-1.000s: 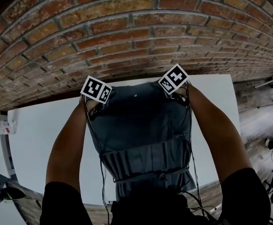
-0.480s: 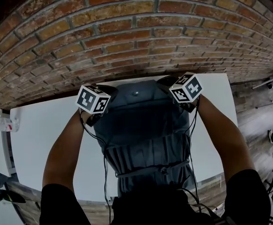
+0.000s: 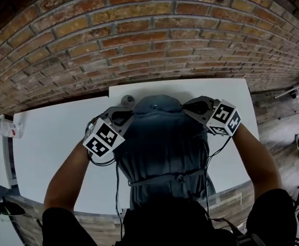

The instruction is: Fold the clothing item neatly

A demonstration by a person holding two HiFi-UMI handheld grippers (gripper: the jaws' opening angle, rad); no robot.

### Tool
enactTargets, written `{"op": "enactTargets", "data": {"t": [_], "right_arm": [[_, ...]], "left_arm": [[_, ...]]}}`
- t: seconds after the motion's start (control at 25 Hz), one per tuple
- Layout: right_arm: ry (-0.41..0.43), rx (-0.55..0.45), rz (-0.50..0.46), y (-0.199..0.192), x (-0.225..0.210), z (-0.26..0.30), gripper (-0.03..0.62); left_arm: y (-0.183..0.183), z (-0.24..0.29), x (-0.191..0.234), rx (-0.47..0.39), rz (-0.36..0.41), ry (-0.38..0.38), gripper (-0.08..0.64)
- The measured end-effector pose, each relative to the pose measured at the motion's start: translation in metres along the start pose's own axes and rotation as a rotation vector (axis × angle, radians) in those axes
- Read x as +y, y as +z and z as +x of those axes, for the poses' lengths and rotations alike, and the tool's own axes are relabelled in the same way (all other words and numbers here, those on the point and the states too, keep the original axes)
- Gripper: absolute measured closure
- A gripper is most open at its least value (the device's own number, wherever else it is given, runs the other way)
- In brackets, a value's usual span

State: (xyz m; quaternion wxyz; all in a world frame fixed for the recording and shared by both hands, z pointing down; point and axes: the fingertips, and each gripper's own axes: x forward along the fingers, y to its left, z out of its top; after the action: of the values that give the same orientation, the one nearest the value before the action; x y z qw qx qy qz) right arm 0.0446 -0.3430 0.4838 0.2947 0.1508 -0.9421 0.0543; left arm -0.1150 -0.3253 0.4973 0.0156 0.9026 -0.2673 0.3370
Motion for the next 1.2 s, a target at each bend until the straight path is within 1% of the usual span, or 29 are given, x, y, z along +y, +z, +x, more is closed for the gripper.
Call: {"op": "enactTargets", "data": {"t": [0.04,0.12,0.2,0.24,0.28,0.32,0.36,0.4,0.44,0.52,0.56,0.64,0.72,0.8,0.88,0.96,1.08,1.2], "right_arm": [[0.01,0.015,-0.019,-0.005,0.008,-0.001,0.575],[0.039,0.052,-0.041,-0.017,0.023,-0.001,0.574],[0.088,0.116,-0.029,-0.037,0.039,0.003,0.574],[0.114,0.162,-0.015,-0.051,0.046,0.006,0.572],[0.131,0.211,0.002,-0.066,0.05,0.01,0.571],[0.139,0.256,0.022,-0.082,0.051,0.014,0.559],[0.141,0.294,0.047,-0.096,0.052,0.017,0.541],[0.14,0.323,0.071,-0.107,0.051,0.02,0.523],[0.138,0.341,0.09,-0.115,0.051,0.021,0.517],[0.144,0.345,0.114,-0.118,0.051,0.021,0.515],[0.151,0.327,0.126,-0.113,0.051,0.019,0.515],[0.156,0.262,0.16,-0.094,0.048,0.014,0.515],[0.117,0.186,0.201,-0.072,0.037,0.01,0.517],[0.025,0.155,0.22,-0.059,0.018,0.011,0.517],[-0.078,0.197,0.214,-0.063,-0.001,0.015,0.517],[-0.158,0.285,0.213,-0.082,-0.015,0.019,0.517],[-0.238,0.406,0.221,-0.115,-0.03,0.019,0.517],[-0.301,0.474,0.232,-0.145,-0.049,0.02,0.517]], "left_arm": [[-0.003,0.0,-0.01,-0.002,0.045,0.0,0.541],[-0.012,0.002,-0.031,0.011,0.164,0.001,0.541],[-0.031,0.008,-0.055,0.058,0.284,-0.02,0.541],[-0.045,0.013,-0.066,0.098,0.327,-0.043,0.541],[-0.06,0.019,-0.077,0.146,0.357,-0.072,0.54],[-0.074,0.025,-0.085,0.194,0.371,-0.099,0.523],[-0.087,0.03,-0.092,0.235,0.368,-0.124,0.5],[-0.098,0.033,-0.098,0.265,0.352,-0.144,0.447],[-0.104,0.035,-0.101,0.281,0.326,-0.155,0.421],[-0.107,0.031,-0.1,0.278,0.267,-0.156,0.408],[-0.106,0.027,-0.097,0.267,0.236,-0.149,0.404],[-0.1,0.018,-0.088,0.235,0.161,-0.127,0.403],[-0.094,0.009,-0.073,0.204,0.073,-0.09,0.403],[-0.087,0.005,-0.056,0.182,-0.002,-0.042,0.405],[-0.081,0.007,-0.04,0.173,-0.044,0.001,0.405],[-0.075,0.015,-0.027,0.178,-0.053,0.04,0.405],[-0.071,0.029,-0.013,0.19,-0.071,0.072,0.407],[-0.073,0.044,-0.008,0.207,-0.111,0.068,0.407]]}}
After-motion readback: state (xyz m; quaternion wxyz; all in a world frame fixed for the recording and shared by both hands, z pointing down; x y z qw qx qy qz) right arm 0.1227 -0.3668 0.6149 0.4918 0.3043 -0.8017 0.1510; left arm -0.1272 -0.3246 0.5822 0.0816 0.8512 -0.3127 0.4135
